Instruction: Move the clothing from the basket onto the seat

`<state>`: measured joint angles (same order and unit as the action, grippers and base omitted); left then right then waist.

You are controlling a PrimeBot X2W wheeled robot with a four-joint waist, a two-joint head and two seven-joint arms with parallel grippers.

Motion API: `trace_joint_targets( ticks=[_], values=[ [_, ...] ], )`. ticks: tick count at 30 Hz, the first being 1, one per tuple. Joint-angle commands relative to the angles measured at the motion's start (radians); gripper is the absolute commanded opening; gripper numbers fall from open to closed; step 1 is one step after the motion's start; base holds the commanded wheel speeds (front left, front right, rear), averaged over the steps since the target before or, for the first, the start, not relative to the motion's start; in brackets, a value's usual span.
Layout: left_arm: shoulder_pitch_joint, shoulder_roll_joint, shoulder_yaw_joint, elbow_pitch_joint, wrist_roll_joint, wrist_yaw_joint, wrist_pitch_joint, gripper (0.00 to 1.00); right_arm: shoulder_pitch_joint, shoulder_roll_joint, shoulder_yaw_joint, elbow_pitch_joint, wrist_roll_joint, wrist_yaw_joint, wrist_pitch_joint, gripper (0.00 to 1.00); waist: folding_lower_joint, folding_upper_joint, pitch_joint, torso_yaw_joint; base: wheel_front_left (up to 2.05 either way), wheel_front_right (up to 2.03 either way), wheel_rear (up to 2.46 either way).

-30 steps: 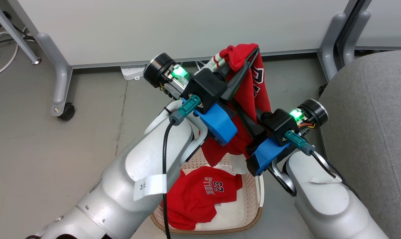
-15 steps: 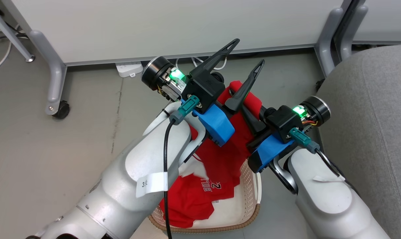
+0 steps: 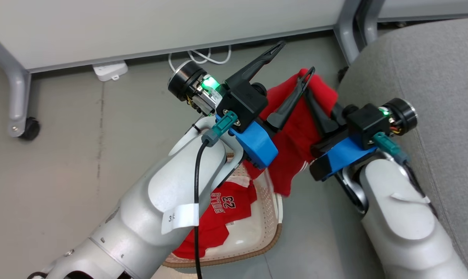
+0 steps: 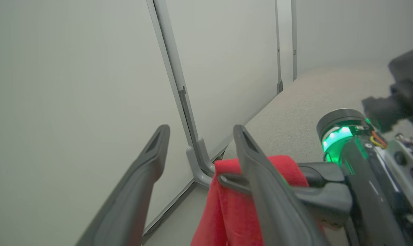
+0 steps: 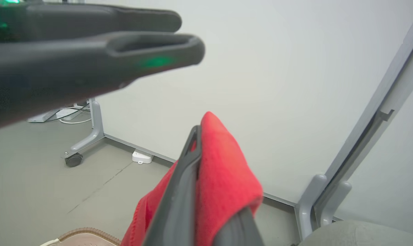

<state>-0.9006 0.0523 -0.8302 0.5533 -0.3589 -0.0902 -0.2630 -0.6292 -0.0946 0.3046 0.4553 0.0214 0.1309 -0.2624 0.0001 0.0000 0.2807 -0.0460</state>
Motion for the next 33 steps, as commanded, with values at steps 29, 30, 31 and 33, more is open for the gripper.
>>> trace_joint_targets(
  ticks=[29, 30, 31, 33],
  values=[
    [0.01, 0.001, -0.149, 0.013, 0.04, -0.031, -0.003, 1.0, 0.11, 0.01, -0.441, -0.227, -0.024, 0.0, -0.004, 0.0, -0.0001, 0.0, 0.155, -0.263, 0.0, 0.0, 0.0],
    [0.012, 0.001, -0.154, 0.015, 0.04, -0.032, -0.003, 1.0, 0.118, 0.012, -0.451, -0.233, -0.024, 0.0, -0.004, 0.0, -0.0001, 0.0, 0.157, -0.269, 0.0, 0.0, 0.0],
    [0.014, 0.001, -0.161, 0.017, 0.041, -0.032, -0.003, 1.0, 0.128, 0.014, -0.459, -0.239, -0.026, 0.0, -0.004, 0.0, -0.0001, 0.0, 0.16, -0.275, 0.0, 0.0, 0.0],
    [0.019, 0.001, -0.173, 0.019, 0.039, -0.032, -0.003, 1.0, 0.148, 0.017, -0.477, -0.248, -0.027, 0.0, -0.004, 0.0, -0.0001, 0.0, 0.164, -0.283, 0.0, 0.0, 0.0]
  ],
)
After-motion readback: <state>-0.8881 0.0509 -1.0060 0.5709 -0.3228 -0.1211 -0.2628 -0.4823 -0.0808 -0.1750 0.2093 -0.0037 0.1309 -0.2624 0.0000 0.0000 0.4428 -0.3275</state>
